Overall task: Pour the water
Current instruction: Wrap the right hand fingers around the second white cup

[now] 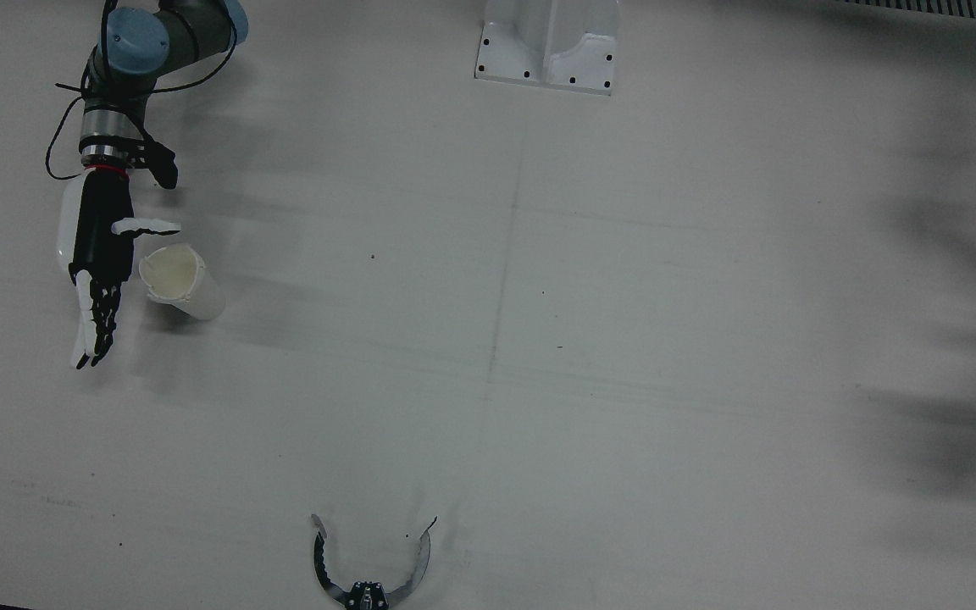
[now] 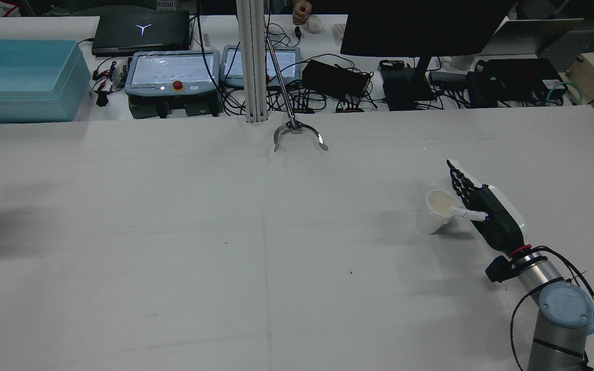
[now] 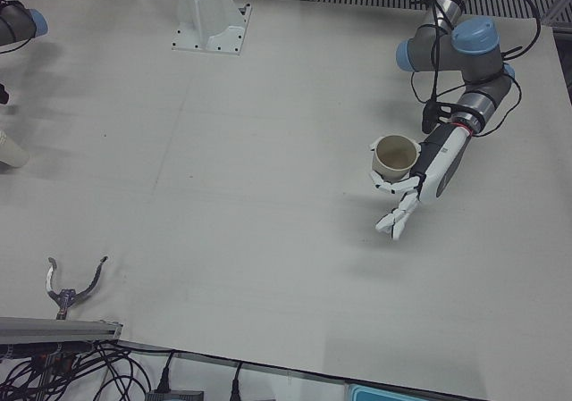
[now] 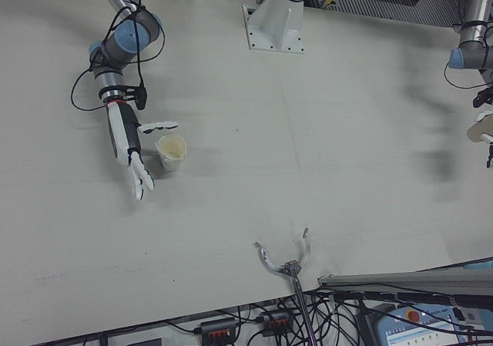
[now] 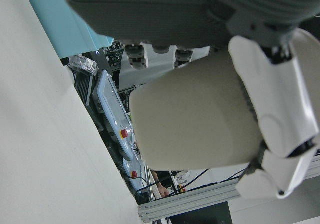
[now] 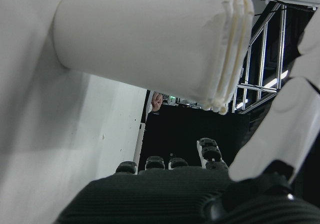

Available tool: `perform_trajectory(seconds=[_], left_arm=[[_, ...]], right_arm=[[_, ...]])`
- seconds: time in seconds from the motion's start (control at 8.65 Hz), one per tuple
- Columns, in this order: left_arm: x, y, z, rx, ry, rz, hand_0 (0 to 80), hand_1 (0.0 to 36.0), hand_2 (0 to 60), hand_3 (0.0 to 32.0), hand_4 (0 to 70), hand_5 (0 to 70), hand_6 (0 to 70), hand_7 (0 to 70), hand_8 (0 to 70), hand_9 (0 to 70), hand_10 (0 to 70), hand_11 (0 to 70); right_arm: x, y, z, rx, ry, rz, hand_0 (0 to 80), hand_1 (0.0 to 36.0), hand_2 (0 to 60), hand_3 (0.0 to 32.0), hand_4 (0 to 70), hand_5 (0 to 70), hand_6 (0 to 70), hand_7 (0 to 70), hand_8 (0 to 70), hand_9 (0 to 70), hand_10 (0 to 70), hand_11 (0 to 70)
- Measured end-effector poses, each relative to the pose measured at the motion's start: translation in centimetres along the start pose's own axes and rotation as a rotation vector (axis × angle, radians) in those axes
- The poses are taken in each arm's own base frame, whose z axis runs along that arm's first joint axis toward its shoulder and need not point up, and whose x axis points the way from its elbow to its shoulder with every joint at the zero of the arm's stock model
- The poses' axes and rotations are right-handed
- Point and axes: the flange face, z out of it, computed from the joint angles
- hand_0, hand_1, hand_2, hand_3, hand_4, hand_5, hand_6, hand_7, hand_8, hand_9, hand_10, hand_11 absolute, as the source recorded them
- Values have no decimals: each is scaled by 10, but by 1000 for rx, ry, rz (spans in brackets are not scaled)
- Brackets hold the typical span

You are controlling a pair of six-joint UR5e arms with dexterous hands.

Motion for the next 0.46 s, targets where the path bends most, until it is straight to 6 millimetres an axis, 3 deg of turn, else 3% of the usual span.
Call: perform_trajectory(seconds=[0.23, 0.46], left_arm=[[0, -1, -4, 0, 1, 0, 432, 360, 600, 0, 700, 700, 49, 122, 0, 10, 56, 93], [0, -4, -12, 2, 1, 1, 434, 360, 600, 0, 700, 700, 48, 120, 0, 10, 56, 94]], right_arm=[[0, 2, 2, -11, -7, 24, 430, 108, 92, 18, 0, 33, 0, 0, 17, 20, 5, 21], [2, 3, 1, -15, -6, 32, 462, 138, 101, 16, 0, 42, 0, 0, 16, 15, 2, 19]])
